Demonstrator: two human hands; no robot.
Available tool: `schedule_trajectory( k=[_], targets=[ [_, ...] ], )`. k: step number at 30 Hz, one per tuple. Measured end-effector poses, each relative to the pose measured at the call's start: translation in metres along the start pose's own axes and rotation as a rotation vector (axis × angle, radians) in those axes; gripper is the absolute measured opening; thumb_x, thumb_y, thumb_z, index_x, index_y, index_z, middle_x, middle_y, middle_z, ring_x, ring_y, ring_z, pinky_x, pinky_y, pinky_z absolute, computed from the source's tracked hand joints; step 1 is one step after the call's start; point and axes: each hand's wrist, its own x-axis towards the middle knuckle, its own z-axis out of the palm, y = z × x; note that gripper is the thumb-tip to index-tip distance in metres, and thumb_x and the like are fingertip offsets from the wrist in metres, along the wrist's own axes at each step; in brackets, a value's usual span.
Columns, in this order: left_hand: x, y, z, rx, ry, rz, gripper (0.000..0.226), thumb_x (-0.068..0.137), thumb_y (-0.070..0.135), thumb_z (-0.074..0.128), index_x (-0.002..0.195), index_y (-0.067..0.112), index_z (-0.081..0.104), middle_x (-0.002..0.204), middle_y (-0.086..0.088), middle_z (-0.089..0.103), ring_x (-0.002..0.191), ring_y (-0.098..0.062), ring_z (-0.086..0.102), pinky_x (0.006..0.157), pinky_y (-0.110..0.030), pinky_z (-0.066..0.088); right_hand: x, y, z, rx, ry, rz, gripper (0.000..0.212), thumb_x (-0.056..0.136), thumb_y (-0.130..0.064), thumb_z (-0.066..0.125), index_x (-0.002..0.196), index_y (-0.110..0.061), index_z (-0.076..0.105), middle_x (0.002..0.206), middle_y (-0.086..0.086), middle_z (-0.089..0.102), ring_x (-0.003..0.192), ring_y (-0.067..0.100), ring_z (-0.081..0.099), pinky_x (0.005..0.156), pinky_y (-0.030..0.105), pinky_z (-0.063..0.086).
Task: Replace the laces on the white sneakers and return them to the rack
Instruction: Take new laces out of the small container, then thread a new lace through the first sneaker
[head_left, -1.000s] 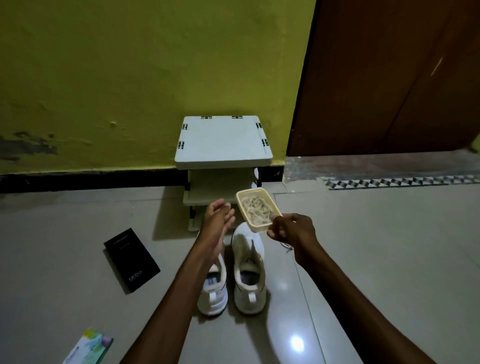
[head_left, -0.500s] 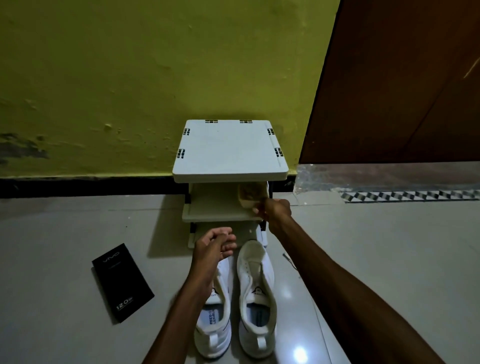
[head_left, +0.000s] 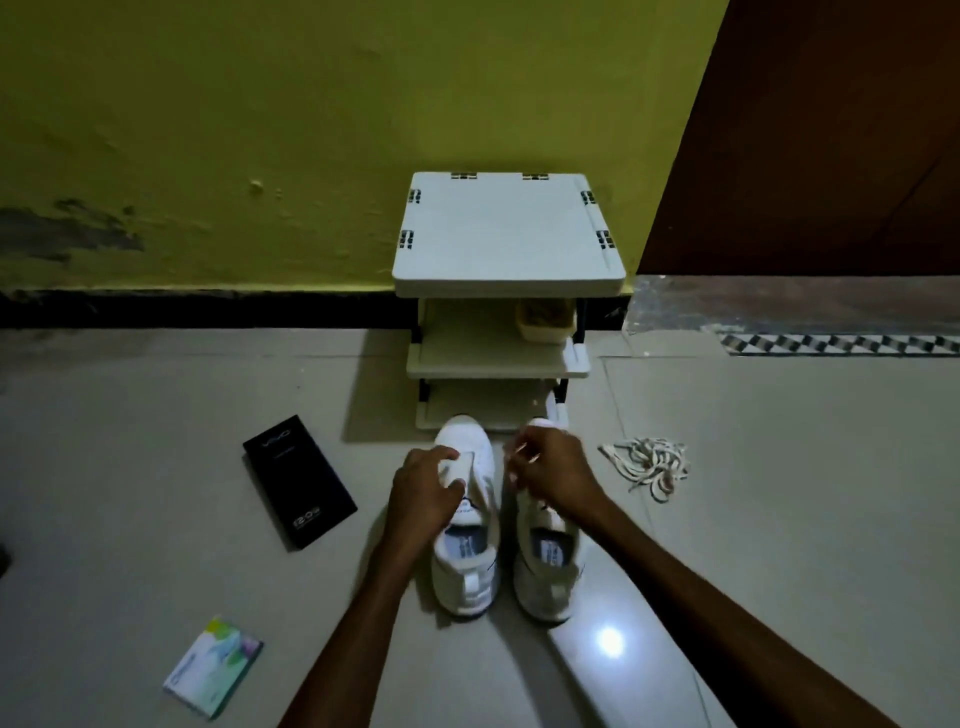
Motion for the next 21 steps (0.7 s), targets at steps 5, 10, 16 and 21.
schedule_trajectory(
  k=[5,10,16,21],
  targets=[
    [-0.026,-0.009,0.002,0.043,0.011,-0.019,0.032,0.089,0.005,0.06,0.117,0.018,0.068,0.124,-0.001,0.065,0.116,-0.021,0.059,0.093,-0.022,0.04,-0.036,0.0,0.048,-0.483,-0.114,-0.114,0.028,0.096,-0.023,0.051,0.124,-0.019,0.055,0.104,0.01,0.067,0.095,0.029,0.066,0.075,0.03,0.046],
    [-0.055,-0.012,-0.011,0.038,-0.034,-0.044,0.042,0.078,0.003,0.065,0.118,0.019,0.066,0.118,-0.001,0.068,0.108,-0.018,0.063,0.082,-0.016,0.04,-0.063,-0.009,0.059,-0.567,-0.142,-0.088,0.027,0.092,-0.015,0.054,0.119,-0.011,0.055,0.106,0.014,0.066,0.096,0.031,0.066,0.076,0.032,0.048],
    [-0.104,-0.025,-0.01,0.08,-0.086,-0.056,0.047,0.07,0.01,0.073,0.115,0.021,0.066,0.112,0.005,0.069,0.101,-0.014,0.063,0.08,-0.018,0.042,-0.129,0.002,0.065,-0.4,-0.098,-0.039,0.03,0.082,-0.014,0.064,0.11,-0.005,0.061,0.097,0.016,0.069,0.088,0.031,0.066,0.066,0.03,0.044],
    [-0.132,-0.031,-0.007,0.092,-0.153,-0.088,0.043,0.068,0.012,0.073,0.108,0.026,0.065,0.107,0.005,0.066,0.094,-0.013,0.061,0.076,-0.021,0.044,-0.169,0.012,0.064,-0.325,-0.088,-0.079,0.023,0.081,-0.014,0.066,0.101,-0.006,0.059,0.086,0.009,0.067,0.072,0.022,0.059,0.048,0.021,0.03]
  ],
)
